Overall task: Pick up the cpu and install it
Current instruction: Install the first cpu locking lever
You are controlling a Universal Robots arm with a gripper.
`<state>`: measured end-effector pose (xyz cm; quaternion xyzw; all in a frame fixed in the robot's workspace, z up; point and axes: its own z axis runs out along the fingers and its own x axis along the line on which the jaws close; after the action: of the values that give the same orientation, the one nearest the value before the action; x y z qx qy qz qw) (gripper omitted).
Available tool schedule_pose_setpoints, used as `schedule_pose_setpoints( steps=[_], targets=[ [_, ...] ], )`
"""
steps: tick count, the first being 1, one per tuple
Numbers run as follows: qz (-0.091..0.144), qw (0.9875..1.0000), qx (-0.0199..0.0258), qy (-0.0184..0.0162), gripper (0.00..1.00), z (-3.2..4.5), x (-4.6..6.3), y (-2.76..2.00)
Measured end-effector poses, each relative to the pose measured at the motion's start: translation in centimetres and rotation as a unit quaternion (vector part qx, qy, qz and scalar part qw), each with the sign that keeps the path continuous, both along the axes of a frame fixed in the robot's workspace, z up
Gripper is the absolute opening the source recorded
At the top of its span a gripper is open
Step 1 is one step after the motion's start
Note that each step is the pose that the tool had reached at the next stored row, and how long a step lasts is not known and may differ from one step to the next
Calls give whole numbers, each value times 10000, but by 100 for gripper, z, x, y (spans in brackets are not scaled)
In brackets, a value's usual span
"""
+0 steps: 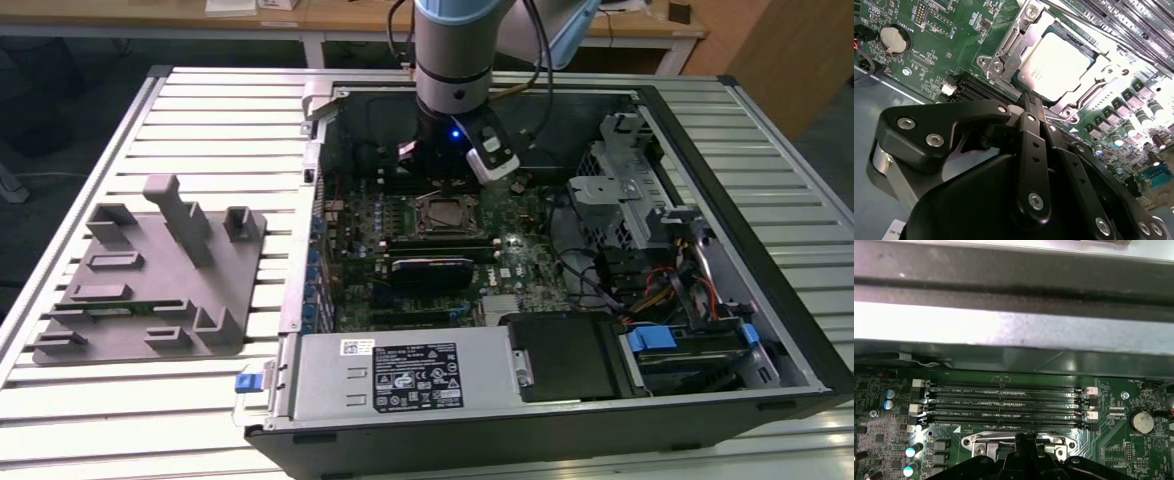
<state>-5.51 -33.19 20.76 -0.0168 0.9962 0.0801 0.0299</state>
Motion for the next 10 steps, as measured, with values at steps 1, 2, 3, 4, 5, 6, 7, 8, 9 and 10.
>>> schedule_pose_setpoints(
  steps=[1,2,3,4,5,6,7,8,9,10],
  targets=[
    [0,10000,0,0,11,-1,0,3],
    [-1,10000,0,0,11,-1,0,7],
    [-1,10000,0,0,11,-2,0,10],
    [0,10000,1,0,11,-3,0,14],
    [0,10000,1,0,11,-4,0,18],
    [0,10000,2,0,11,-5,0,22],
    [0,10000,2,0,11,-6,0,26],
    [0,10000,3,0,11,-7,0,30],
    [0,10000,3,0,11,-8,0,36],
    [0,10000,3,1,11,-9,0,42]
  ],
)
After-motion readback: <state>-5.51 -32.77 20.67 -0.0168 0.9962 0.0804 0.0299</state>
